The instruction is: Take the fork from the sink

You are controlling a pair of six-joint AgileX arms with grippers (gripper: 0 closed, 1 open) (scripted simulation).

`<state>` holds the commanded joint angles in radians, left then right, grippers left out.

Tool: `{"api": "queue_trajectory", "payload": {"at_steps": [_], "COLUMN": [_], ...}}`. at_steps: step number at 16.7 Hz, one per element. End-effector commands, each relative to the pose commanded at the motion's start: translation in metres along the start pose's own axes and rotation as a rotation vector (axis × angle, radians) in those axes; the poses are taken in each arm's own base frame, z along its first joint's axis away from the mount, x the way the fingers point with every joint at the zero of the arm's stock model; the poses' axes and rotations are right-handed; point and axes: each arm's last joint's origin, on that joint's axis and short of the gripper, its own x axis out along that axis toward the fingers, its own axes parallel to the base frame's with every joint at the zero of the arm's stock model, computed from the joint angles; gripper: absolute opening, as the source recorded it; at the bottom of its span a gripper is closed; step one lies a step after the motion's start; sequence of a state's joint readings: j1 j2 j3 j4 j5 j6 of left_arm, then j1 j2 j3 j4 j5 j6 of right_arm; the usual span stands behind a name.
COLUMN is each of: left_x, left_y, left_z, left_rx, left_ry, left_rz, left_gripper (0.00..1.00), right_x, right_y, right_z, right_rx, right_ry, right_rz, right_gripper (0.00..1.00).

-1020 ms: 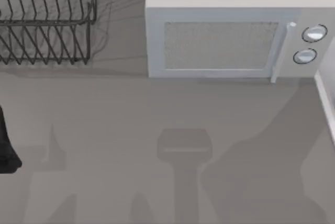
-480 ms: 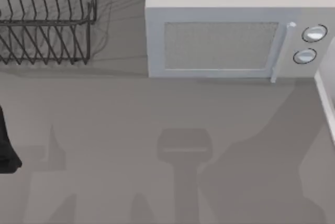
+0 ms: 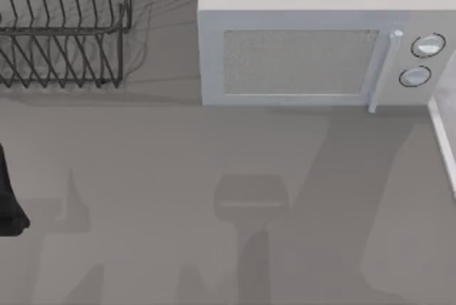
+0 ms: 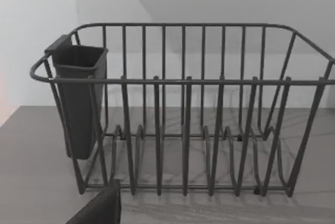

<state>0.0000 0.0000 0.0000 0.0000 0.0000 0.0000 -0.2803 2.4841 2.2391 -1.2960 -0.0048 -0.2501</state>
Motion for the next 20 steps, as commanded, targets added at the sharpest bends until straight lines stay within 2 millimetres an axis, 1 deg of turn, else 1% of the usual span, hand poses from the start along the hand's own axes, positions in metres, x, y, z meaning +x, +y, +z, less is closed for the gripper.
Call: {"api": "queue_trajectory", "payload": {"at_steps": [2, 3, 8, 10, 12, 14, 17, 20], "left_x": [0.0, 0.0, 0.0, 0.0, 0.0, 0.0, 0.0, 0.0], "left_y": [0.0, 0.0, 0.0, 0.0, 0.0, 0.0, 0.0, 0.0], "left_z": [0.0, 0.0, 0.0, 0.0, 0.0, 0.0, 0.0, 0.0], "left_rx": [0.0, 0.0, 0.0, 0.0, 0.0, 0.0, 0.0, 0.0], "left_ry": [0.0, 0.0, 0.0, 0.0, 0.0, 0.0, 0.0, 0.0], "left_rz": [0.0, 0.0, 0.0, 0.0, 0.0, 0.0, 0.0, 0.0], "left_gripper": [1.0, 1.0, 1.0, 1.0, 1.0, 1.0, 1.0, 1.0], "right_x": [-0.02, -0.023, -0.022, -0.022, -0.024, -0.027, -0.038, -0.054], "right_y": [0.001, 0.001, 0.002, 0.011, 0.03, 0.056, 0.102, 0.151], "right_z": [-0.002, -0.002, -0.002, -0.007, -0.016, -0.031, -0.062, -0.099], "right_rx": [0.0, 0.0, 0.0, 0.007, 0.021, 0.038, 0.06, 0.064], "right_ry": [-0.01, -0.013, -0.01, 0.025, 0.093, 0.18, 0.308, 0.382], "right_rz": [-0.003, -0.003, -0.002, 0.004, 0.01, 0.009, -0.017, -0.066], "right_gripper": [0.0, 0.0, 0.0, 0.0, 0.0, 0.0, 0.0, 0.0]}}
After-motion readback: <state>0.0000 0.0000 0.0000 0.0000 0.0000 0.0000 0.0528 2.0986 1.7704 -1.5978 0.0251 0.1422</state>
